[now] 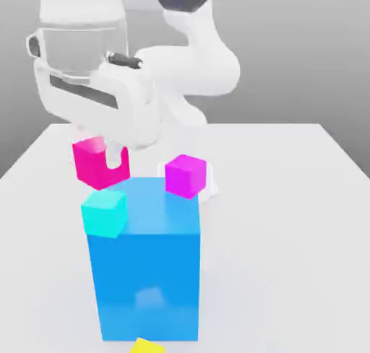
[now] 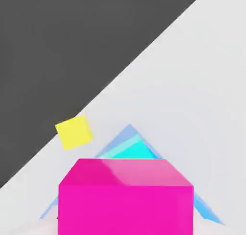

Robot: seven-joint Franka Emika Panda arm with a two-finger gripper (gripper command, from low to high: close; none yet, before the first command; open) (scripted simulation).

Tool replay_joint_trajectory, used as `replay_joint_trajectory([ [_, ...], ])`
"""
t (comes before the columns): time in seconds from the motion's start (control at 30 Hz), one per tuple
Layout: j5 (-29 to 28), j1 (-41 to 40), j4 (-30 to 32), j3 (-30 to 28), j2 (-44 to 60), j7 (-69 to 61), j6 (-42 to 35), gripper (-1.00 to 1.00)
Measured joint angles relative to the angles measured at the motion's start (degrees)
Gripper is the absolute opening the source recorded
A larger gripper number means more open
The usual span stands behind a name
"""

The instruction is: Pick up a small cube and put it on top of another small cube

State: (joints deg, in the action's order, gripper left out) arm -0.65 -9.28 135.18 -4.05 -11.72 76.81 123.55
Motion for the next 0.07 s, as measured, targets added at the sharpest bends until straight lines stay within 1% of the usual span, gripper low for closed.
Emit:
replay_joint_trajectory([
  [0.07,0.0,0.0,0.0,0.0,0.0,0.0,0.0,1.0],
])
